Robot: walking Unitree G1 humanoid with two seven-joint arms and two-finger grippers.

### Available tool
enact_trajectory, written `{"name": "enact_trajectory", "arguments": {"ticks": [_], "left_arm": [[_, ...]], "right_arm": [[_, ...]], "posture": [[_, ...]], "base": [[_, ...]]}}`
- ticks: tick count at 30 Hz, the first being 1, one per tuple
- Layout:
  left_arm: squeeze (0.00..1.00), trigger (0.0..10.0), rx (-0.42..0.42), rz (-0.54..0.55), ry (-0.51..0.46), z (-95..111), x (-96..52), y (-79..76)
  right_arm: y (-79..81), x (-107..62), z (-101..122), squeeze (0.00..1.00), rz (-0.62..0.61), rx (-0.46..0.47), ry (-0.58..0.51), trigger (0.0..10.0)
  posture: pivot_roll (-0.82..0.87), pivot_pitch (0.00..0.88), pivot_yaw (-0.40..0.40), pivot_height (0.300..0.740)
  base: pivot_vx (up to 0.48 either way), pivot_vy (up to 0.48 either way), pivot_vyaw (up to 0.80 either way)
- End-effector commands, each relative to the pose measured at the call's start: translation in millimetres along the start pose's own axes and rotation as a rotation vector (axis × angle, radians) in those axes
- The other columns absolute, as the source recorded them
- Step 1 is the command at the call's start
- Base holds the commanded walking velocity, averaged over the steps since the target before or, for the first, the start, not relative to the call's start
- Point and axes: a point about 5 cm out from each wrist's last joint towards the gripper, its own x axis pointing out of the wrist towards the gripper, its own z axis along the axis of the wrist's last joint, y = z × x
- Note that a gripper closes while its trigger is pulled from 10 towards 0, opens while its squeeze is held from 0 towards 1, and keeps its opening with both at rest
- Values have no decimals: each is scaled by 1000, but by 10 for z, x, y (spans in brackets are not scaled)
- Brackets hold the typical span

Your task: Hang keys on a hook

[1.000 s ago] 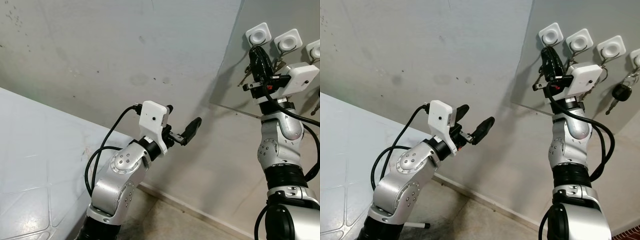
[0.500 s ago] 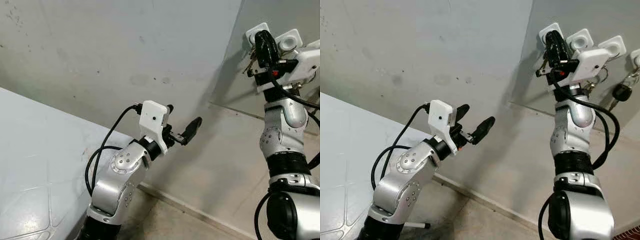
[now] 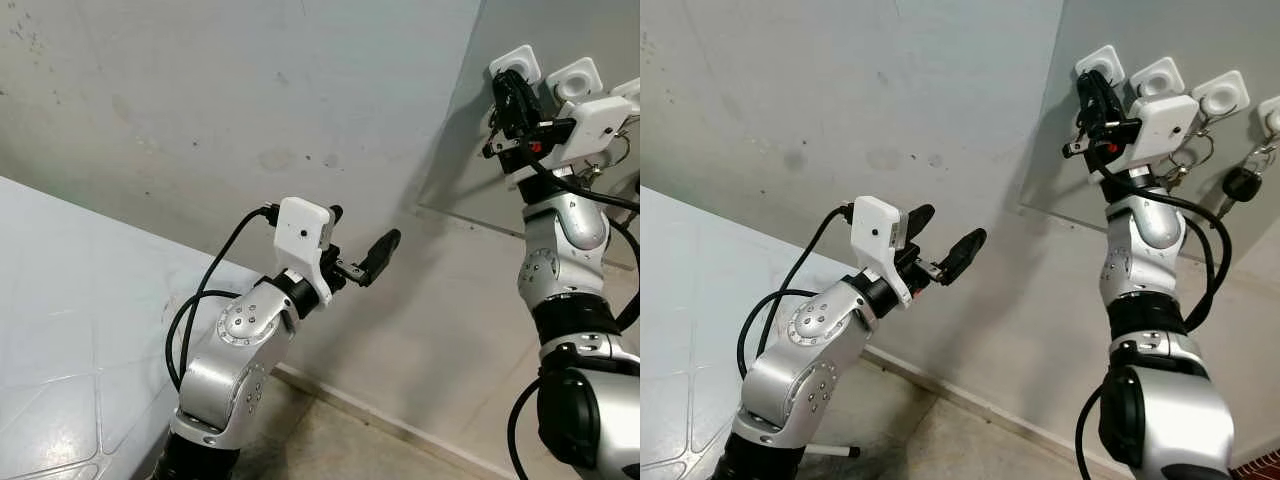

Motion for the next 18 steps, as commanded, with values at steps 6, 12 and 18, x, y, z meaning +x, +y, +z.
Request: {"name": "enact_trajectory", "arguments": {"ticks": [6, 12, 18], "left_arm": [[0, 10000, -8, -1, -11, 34, -9, -25], [0, 10000, -13, 3, -11, 36, -10, -27], [0, 10000, -22, 6, -12, 34, -17, -29]], "right_arm": [[127, 53, 16, 0, 190, -236, 53, 10000], [195, -2, -56, 0, 287, -367, 108, 10000], [211, -61, -134, 0, 300, -387, 144, 10000]], "posture": [[6, 90, -24, 740], [6, 93, -27, 740], [5, 94, -30, 740]], "base": [[0, 0, 0], [0, 0, 0], [0, 0, 0]]}}
